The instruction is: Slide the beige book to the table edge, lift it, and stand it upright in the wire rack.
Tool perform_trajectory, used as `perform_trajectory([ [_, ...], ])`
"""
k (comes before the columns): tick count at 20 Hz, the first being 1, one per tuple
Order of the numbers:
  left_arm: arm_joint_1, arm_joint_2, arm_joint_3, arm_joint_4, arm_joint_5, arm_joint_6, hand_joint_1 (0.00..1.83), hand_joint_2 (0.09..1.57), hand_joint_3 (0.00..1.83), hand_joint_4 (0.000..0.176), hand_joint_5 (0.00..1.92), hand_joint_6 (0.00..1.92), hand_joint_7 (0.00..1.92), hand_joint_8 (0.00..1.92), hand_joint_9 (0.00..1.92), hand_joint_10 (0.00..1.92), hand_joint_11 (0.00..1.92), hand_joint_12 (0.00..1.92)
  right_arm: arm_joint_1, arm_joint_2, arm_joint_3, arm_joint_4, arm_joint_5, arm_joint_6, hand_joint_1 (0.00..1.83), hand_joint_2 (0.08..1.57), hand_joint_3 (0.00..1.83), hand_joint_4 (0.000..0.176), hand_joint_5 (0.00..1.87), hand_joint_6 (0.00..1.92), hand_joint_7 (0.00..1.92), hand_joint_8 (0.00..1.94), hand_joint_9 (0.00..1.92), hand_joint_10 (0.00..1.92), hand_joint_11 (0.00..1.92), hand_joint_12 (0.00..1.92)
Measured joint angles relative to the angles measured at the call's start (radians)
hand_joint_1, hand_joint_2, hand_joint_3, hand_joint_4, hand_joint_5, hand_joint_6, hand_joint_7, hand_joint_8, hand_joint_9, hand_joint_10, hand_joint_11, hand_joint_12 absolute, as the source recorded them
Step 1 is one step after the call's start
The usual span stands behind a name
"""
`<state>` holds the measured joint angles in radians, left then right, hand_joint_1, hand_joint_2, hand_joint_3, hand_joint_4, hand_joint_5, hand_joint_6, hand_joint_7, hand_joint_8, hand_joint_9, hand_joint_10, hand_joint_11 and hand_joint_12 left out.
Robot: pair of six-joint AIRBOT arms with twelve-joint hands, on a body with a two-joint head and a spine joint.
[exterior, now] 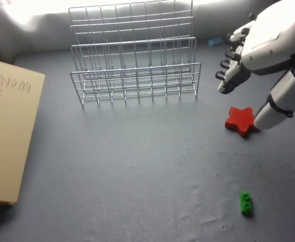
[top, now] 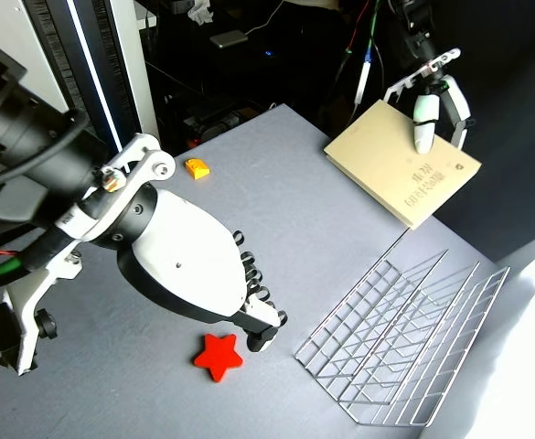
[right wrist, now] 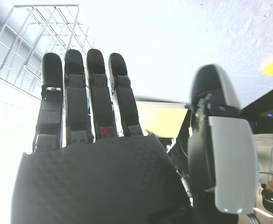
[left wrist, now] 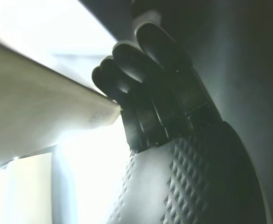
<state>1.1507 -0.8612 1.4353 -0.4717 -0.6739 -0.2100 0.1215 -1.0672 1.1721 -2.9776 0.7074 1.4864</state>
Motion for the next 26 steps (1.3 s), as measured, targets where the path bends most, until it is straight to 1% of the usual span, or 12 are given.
perform_trajectory([
  [2,-0.005,0.003,-0.003,0.005,-0.025,-0.043,1.34,1.21,0.00,0.000,0.79,1.16,0.72,1.41,0.76,1.48,0.66,1.47,0.000,0.000,0.000,0.000,-0.005,0.000,0.20,1.11,0.01,0.000,0.36,0.00,0.37,0.00,0.36,0.00,0.00,0.93],
  [6,-0.010,0.004,-0.002,0.005,-0.128,-0.193,1.34,1.22,0.00,0.000,0.72,1.24,0.73,1.41,0.76,1.50,0.69,1.46,0.000,0.008,0.000,0.000,0.002,0.000,0.16,1.13,0.01,0.000,0.33,0.00,0.35,0.00,0.35,0.00,0.00,0.93],
  [10,-0.011,0.003,0.015,0.003,-0.219,-0.285,1.34,1.23,0.00,0.000,0.73,1.24,0.70,1.45,0.72,1.54,0.61,1.55,0.003,0.023,0.002,0.000,0.003,0.002,0.16,1.13,0.00,0.000,0.33,0.00,0.35,0.00,0.35,0.00,0.00,0.93],
  [11,-0.011,0.003,0.016,0.002,-0.229,-0.295,1.34,1.23,0.00,0.000,0.74,1.23,0.68,1.46,0.73,1.52,0.64,1.53,0.007,0.027,0.002,0.000,0.003,0.003,0.17,1.13,0.00,0.000,0.34,0.00,0.37,0.00,0.36,0.01,0.00,0.95],
  [12,-0.011,0.003,0.018,0.000,-0.242,-0.315,1.34,1.23,0.00,0.000,0.76,1.21,0.69,1.46,0.74,1.51,0.64,1.52,0.011,0.027,0.002,0.000,0.002,0.003,0.17,1.13,0.00,0.000,0.32,0.00,0.35,0.00,0.35,0.00,0.00,0.92],
  [13,-0.011,0.003,0.021,0.000,-0.249,-0.328,1.34,1.23,0.00,0.000,0.72,1.25,0.70,1.45,0.74,1.51,0.66,1.50,0.011,0.027,0.002,0.000,0.002,0.003,0.18,1.12,0.00,0.000,0.36,0.01,0.38,0.01,0.38,0.01,0.00,0.96],
  [15,-0.011,0.003,0.023,-0.026,-0.278,-0.378,1.34,1.21,0.00,0.000,0.75,1.20,0.75,1.38,0.78,1.48,0.70,1.47,0.011,0.029,0.002,0.000,0.004,0.003,0.19,1.12,0.00,0.000,0.33,0.00,0.34,0.00,0.34,0.00,0.00,0.92],
  [16,-0.013,0.003,0.023,-0.046,-0.293,-0.397,1.34,1.21,0.00,0.000,0.74,1.22,0.74,1.38,0.78,1.48,0.71,1.47,0.014,0.029,0.002,0.000,0.006,0.003,0.20,1.12,0.00,0.000,0.34,0.00,0.34,0.00,0.34,0.00,0.00,0.92],
  [18,-0.013,0.003,0.024,-0.095,-0.306,-0.397,1.34,1.22,0.00,0.000,0.73,1.25,0.72,1.41,0.76,1.50,0.69,1.47,0.024,0.031,0.002,0.000,0.008,0.003,0.21,1.11,0.00,0.000,0.39,0.01,0.40,0.01,0.39,0.01,0.00,0.99],
  [22,-0.025,-0.004,0.041,-0.174,-0.317,-0.394,1.34,1.23,0.00,0.000,0.74,1.25,0.70,1.43,0.75,1.50,0.69,1.44,0.025,0.033,0.002,0.000,0.019,0.002,0.17,1.12,0.00,0.000,0.37,0.00,0.38,0.00,0.36,0.00,0.00,0.93],
  [25,-0.040,-0.009,0.046,-0.175,-0.333,-0.402,1.34,1.22,0.00,0.000,0.75,1.24,0.72,1.40,0.76,1.49,0.70,1.45,0.032,0.037,0.002,0.000,0.018,0.002,0.18,1.11,0.00,0.000,0.35,0.00,0.37,0.00,0.37,0.00,0.00,0.92],
  [26,-0.045,-0.010,0.046,-0.175,-0.359,-0.402,1.33,1.22,0.00,0.000,0.77,1.18,0.73,1.40,0.77,1.50,0.69,1.46,0.032,0.040,0.002,0.000,0.021,0.002,0.16,1.12,0.00,0.000,0.34,0.00,0.37,0.00,0.37,0.00,0.00,0.93],
])
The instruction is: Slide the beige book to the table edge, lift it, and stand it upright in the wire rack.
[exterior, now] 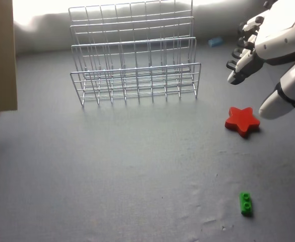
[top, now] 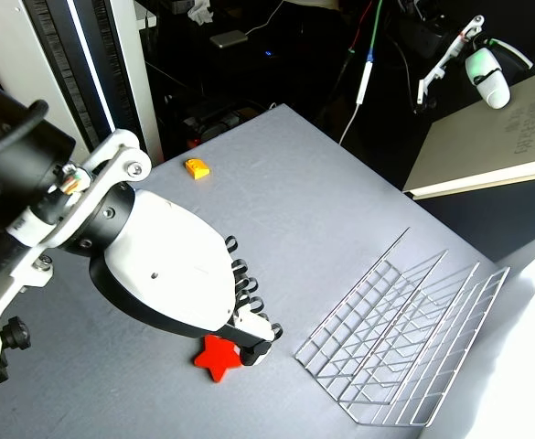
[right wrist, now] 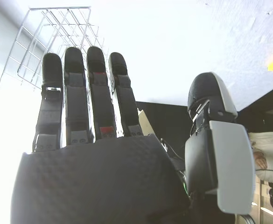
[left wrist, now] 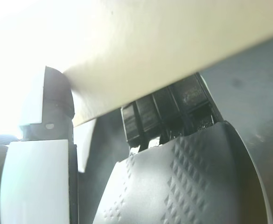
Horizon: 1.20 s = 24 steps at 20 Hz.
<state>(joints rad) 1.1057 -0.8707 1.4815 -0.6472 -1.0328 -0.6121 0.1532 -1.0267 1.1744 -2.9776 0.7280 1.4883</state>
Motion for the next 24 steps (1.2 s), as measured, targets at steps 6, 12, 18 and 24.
perform_trajectory([
  [6,-0.058,-0.001,0.001,0.010,-0.122,-0.011,1.34,1.21,0.00,0.000,0.76,1.19,0.76,1.37,0.77,1.49,0.67,1.48,0.013,0.003,0.004,0.000,0.000,0.000,0.16,1.12,0.00,0.000,0.34,0.00,0.37,0.01,0.37,0.01,0.00,0.88],
  [12,-0.158,-0.012,-0.014,0.031,-0.155,-0.014,1.35,1.21,0.00,0.000,0.77,1.20,0.74,1.37,0.76,1.48,0.67,1.48,0.019,0.008,0.004,0.000,-0.061,0.002,0.17,1.12,0.00,0.000,0.36,0.00,0.39,0.00,0.38,0.01,0.00,0.95],
  [18,-0.219,0.007,-0.118,0.140,-0.138,-0.001,1.34,1.23,0.00,0.000,0.72,1.24,0.73,1.42,0.73,1.53,0.64,1.52,0.018,0.011,0.004,0.000,-0.108,-0.039,0.17,1.12,0.00,0.000,0.38,0.00,0.41,0.00,0.40,0.00,0.00,0.93],
  [24,-0.228,0.026,-0.148,0.178,-0.192,0.003,1.33,1.22,0.00,0.000,0.72,1.22,0.74,1.41,0.77,1.52,0.66,1.51,0.014,0.028,0.005,0.000,-0.134,-0.072,0.14,1.12,0.00,0.000,0.37,0.00,0.38,0.00,0.36,0.00,0.00,0.90],
])
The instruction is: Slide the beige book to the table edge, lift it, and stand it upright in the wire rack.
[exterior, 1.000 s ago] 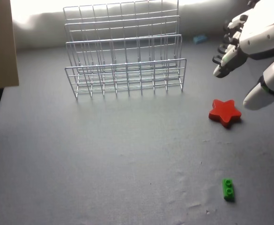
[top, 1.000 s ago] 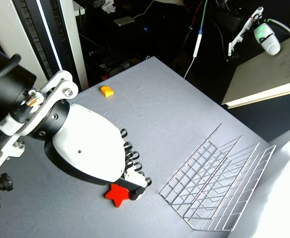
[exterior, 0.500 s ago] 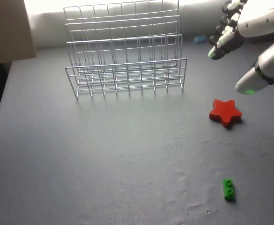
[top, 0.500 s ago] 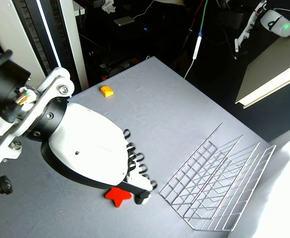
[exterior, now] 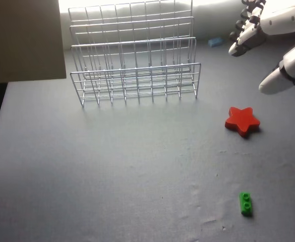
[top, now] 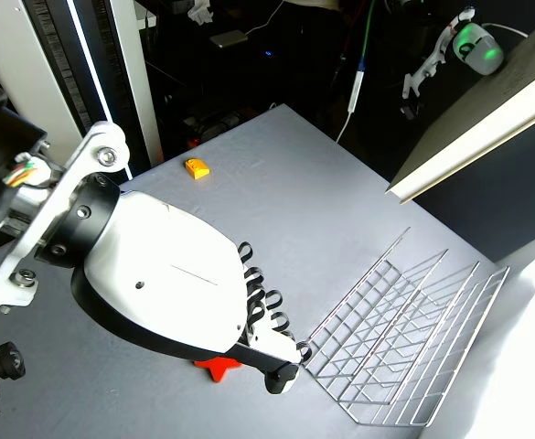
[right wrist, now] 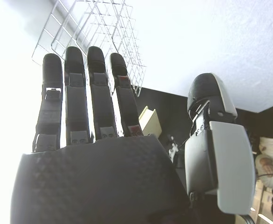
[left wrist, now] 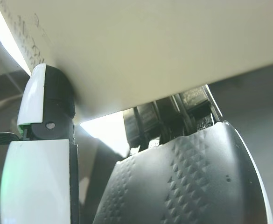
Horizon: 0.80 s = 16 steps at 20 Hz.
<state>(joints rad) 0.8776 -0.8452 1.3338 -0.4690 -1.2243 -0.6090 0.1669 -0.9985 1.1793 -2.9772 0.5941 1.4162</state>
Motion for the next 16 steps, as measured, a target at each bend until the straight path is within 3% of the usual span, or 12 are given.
perform_trajectory([
  [5,-0.017,-0.002,0.000,0.012,-0.009,0.019,1.34,1.24,0.00,0.000,0.70,1.28,0.69,1.46,0.73,1.54,0.66,1.49,-0.029,0.013,0.004,0.000,-0.035,-0.004,0.16,1.13,0.00,0.000,0.38,0.01,0.41,0.01,0.40,0.01,0.00,0.96],
  [8,-0.098,-0.031,0.014,0.017,0.015,0.103,1.34,1.23,0.00,0.000,0.73,1.22,0.73,1.42,0.74,1.53,0.65,1.51,-0.066,0.023,0.016,0.000,-0.136,-0.021,0.18,1.12,0.00,0.000,0.38,0.01,0.42,0.00,0.42,0.01,0.00,0.96],
  [10,-0.146,-0.042,0.022,0.011,0.044,0.139,1.34,1.22,0.00,0.000,0.74,1.21,0.73,1.41,0.74,1.52,0.65,1.50,-0.065,0.024,0.035,0.000,-0.142,-0.021,0.16,1.12,0.00,0.000,0.37,0.00,0.41,0.00,0.41,0.00,0.00,0.96],
  [16,-0.166,-0.082,0.071,0.043,0.072,0.149,1.34,1.23,0.00,0.000,0.73,1.24,0.72,1.42,0.73,1.52,0.66,1.51,-0.065,0.059,0.051,0.000,-0.086,-0.057,0.18,1.13,0.00,0.000,0.35,0.00,0.40,0.00,0.41,0.00,0.00,0.95],
])
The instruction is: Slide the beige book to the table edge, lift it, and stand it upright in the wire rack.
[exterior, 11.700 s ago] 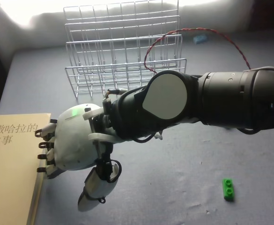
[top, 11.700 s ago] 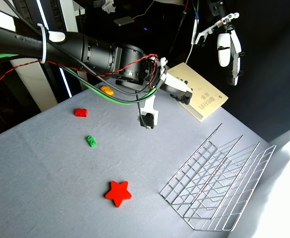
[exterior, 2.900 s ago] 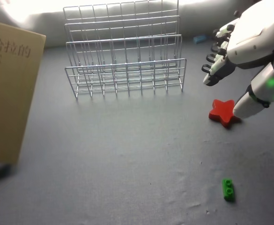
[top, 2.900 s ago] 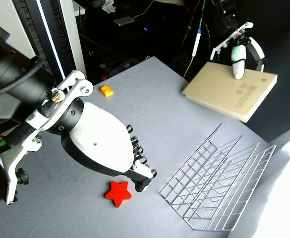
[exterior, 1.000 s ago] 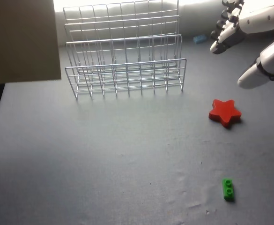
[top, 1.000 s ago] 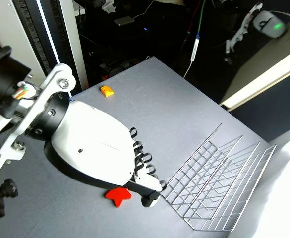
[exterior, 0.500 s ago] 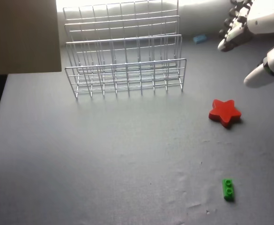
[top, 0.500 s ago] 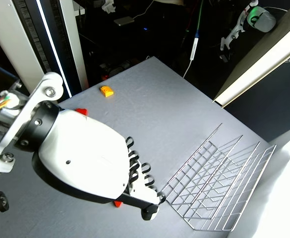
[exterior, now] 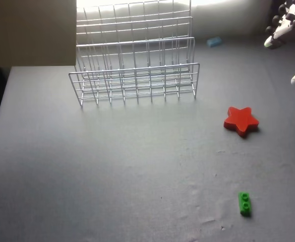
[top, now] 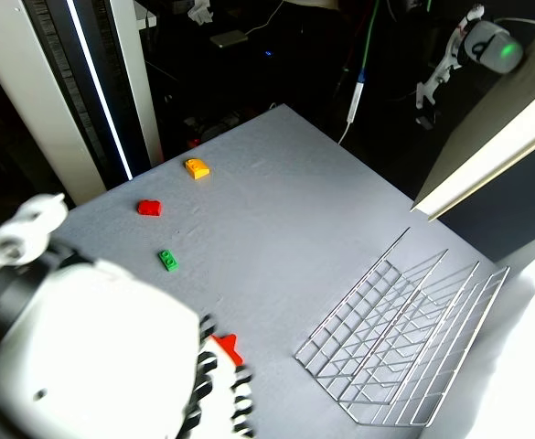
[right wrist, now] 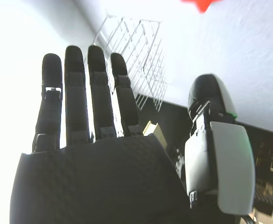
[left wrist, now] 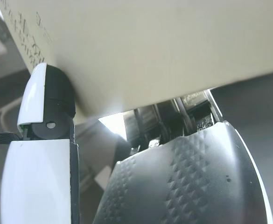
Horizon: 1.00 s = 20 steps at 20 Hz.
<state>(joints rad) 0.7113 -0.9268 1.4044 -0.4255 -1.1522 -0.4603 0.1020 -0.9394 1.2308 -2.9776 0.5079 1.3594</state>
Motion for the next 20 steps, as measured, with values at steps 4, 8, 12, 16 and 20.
perform_trajectory([
  [4,-0.012,-0.030,0.026,0.040,-0.028,0.000,1.34,1.23,0.00,0.000,0.76,1.20,0.70,1.46,0.73,1.51,0.68,1.49,0.000,-0.004,0.000,0.000,0.013,0.044,0.19,1.11,0.00,0.000,0.37,0.00,0.43,0.01,0.43,0.01,0.00,1.01],
  [8,-0.009,-0.099,0.106,0.149,-0.105,0.040,1.33,1.22,0.00,0.000,0.74,1.21,0.73,1.42,0.77,1.50,0.70,1.44,0.004,-0.003,0.000,0.000,-0.014,0.091,0.19,1.12,0.00,0.000,0.37,0.01,0.42,0.01,0.42,0.01,0.00,0.97],
  [12,-0.016,-0.121,0.116,0.124,-0.101,0.105,1.34,1.22,0.00,0.000,0.75,1.22,0.71,1.42,0.74,1.51,0.68,1.47,0.018,-0.001,0.004,0.000,-0.018,0.050,0.14,1.12,0.00,0.000,0.38,0.00,0.43,0.00,0.42,0.00,0.00,0.99],
  [16,-0.062,-0.143,0.129,0.082,-0.113,0.142,1.34,1.23,0.00,0.000,0.72,1.24,0.70,1.47,0.74,1.51,0.69,1.47,0.018,-0.003,0.004,0.000,0.023,0.177,0.15,1.13,0.00,0.000,0.38,0.00,0.43,0.00,0.43,0.00,0.00,1.02],
  [20,-0.067,-0.159,0.129,0.072,-0.115,0.145,1.34,1.23,0.00,0.000,0.75,1.22,0.70,1.44,0.72,1.52,0.64,1.51,0.019,0.001,0.005,0.000,0.058,0.275,0.18,1.13,0.00,0.000,0.39,0.00,0.44,0.00,0.43,0.00,0.00,1.01],
])
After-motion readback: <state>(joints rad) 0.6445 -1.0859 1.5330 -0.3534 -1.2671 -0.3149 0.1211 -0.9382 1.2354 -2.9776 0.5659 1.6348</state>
